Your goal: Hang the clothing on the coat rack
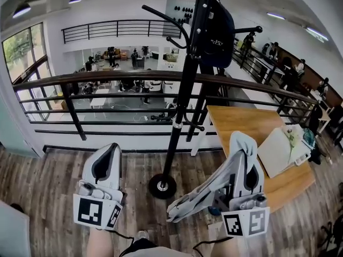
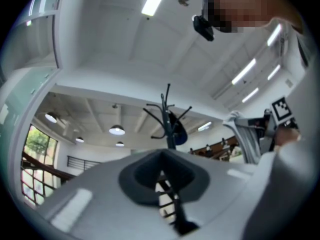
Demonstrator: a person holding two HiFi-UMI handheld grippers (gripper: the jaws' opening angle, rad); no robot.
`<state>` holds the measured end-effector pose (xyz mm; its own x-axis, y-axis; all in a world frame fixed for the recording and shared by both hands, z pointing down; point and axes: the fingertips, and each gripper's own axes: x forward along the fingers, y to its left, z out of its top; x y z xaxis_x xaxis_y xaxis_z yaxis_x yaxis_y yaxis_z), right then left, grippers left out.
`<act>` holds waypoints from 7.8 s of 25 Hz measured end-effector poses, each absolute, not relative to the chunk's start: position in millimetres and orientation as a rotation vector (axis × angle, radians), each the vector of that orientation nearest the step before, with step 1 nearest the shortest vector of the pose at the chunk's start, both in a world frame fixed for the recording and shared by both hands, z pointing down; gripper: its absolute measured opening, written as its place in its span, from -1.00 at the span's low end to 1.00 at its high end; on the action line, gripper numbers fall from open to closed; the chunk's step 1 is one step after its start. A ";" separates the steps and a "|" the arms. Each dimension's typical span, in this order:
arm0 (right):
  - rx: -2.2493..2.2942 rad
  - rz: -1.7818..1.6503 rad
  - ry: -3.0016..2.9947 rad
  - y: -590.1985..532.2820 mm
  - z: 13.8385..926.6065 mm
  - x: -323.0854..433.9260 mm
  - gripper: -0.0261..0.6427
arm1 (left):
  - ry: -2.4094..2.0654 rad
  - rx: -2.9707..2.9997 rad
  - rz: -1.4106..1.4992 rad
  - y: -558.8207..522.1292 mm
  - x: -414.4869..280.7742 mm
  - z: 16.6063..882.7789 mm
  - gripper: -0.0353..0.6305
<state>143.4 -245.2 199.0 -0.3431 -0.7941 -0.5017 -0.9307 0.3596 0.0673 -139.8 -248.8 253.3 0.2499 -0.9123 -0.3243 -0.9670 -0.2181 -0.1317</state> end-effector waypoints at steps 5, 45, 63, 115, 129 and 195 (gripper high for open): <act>-1.534 0.525 2.233 -273.4 192.8 113.8 -0.90 | 1.702 -2.253 0.260 -283.0 -165.4 253.5 -0.87; -1.600 0.761 2.212 -419.6 95.6 34.8 -0.89 | 1.639 -2.325 0.345 -415.3 -221.6 254.2 -0.87; -1.615 0.759 2.293 -453.3 113.4 16.4 -0.89 | 1.746 -2.265 0.327 -416.9 -240.2 261.5 -0.87; -1.760 0.740 2.302 -416.5 160.7 14.0 -0.81 | 1.742 -2.291 0.300 -364.2 -253.4 273.7 -0.87; -1.846 0.626 2.332 -372.0 206.0 25.7 -0.92 | 1.680 -2.357 0.274 -331.5 -243.1 286.2 -0.87; -1.801 0.234 2.559 -196.9 326.2 165.1 -0.93 | 1.780 -2.365 0.178 -160.8 -91.9 314.4 -0.87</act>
<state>165.1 -196.9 326.2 -0.3414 -0.9358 -0.0883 -0.9363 0.3303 0.1196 -91.9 -160.8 314.4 0.2776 -0.9396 -0.2003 -0.9606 -0.2692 -0.0686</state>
